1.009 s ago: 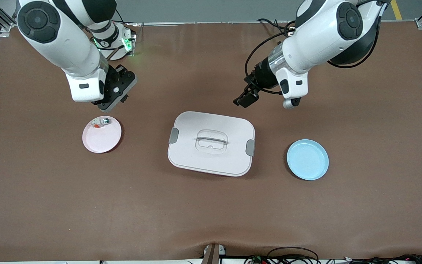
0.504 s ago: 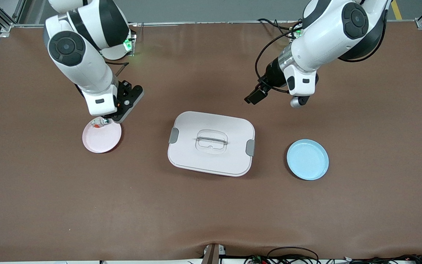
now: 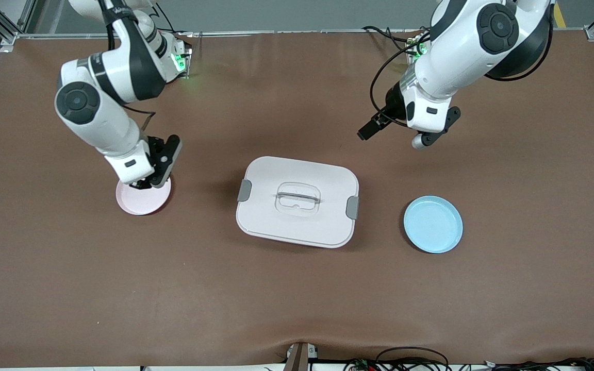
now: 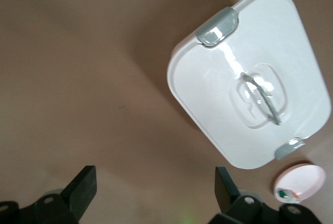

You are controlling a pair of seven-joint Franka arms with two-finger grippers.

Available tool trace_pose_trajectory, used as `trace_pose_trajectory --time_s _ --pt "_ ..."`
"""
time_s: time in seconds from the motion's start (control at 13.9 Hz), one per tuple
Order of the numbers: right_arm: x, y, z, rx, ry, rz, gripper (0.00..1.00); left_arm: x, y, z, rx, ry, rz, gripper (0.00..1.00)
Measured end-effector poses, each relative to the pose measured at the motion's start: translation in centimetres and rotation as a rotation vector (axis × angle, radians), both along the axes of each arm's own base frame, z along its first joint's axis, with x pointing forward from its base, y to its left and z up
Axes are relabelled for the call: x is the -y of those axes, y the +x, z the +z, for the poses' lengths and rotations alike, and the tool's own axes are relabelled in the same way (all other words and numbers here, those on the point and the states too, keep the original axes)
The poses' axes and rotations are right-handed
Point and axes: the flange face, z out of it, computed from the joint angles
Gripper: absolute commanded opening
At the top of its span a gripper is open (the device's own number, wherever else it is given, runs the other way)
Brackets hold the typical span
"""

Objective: Transfer orange switch to right arm and place
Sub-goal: 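Move the switch over the pink plate while the left gripper withdraws, then lower the switch onto the pink plate with the right gripper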

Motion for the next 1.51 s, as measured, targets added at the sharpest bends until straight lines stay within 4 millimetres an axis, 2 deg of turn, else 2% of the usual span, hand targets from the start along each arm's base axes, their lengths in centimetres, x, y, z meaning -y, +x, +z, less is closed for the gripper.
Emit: trace_pose_trajectory --time_s 0.22,0.5,0.72,1.01,1.3,1.51 --pt "3.0 -0.3 -2.8 0.008 0.006 0.046 0.00 -1.5 0.4 0.0 0.007 0.007 -0.065 1.00" --pt "5.2 -1.6 -6.4 0.021 0.010 0.068 0.00 -4.0 1.1 -0.1 0.003 0.009 -0.142 1.00" --pt "5.8 -2.4 -8.0 0.035 -0.002 0.084 0.00 -5.4 1.4 -0.3 0.008 0.026 -0.211 1.00" --pt "8.0 -3.5 -10.4 0.090 -0.033 0.106 0.00 -7.0 1.8 -0.7 0.022 0.063 -0.287 1.00" --pt "9.8 -3.3 -11.3 0.115 -0.067 0.126 0.00 -9.6 2.6 -1.0 0.036 0.071 -0.389 1.00" --pt "10.6 -3.2 -13.5 0.146 -0.057 0.123 0.00 -11.3 3.1 -1.1 0.059 0.102 -0.472 1.00"
